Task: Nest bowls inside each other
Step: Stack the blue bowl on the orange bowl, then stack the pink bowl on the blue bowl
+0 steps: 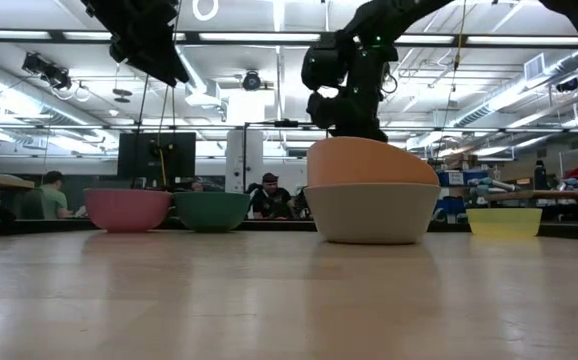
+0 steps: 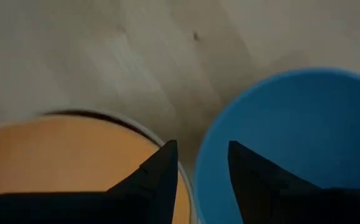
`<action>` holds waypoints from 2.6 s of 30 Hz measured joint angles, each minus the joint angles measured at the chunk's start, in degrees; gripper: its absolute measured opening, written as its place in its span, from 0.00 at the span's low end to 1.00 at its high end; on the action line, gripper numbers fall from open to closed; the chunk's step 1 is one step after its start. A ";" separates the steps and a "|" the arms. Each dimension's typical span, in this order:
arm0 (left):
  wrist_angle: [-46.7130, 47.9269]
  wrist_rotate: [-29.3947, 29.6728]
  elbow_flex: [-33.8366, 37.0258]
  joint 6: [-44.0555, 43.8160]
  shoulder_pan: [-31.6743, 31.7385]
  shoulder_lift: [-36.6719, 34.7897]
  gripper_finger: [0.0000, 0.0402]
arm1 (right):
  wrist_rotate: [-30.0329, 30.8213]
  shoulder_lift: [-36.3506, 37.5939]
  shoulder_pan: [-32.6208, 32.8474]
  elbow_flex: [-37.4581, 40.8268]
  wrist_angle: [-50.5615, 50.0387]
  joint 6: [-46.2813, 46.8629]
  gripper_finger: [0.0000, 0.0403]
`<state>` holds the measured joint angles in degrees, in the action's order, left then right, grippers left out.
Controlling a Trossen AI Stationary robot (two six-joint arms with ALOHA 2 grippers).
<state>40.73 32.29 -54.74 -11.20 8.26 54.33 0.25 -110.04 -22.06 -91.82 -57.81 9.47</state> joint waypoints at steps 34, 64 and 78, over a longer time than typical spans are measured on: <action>1.66 -0.02 0.00 -1.05 0.00 0.00 0.71 | 1.15 -0.04 2.01 -1.00 -1.55 -1.10 0.00; 2.99 0.42 0.02 -1.49 0.00 0.00 0.71 | -1.54 0.02 24.70 -9.31 -12.48 19.04 0.05; 2.82 0.43 0.02 -2.33 0.01 0.00 0.71 | 3.06 0.07 22.73 -11.11 -8.83 16.40 0.37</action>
<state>43.55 32.72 -54.72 -13.53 8.27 54.33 3.31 -109.97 0.66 -102.94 -66.64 25.87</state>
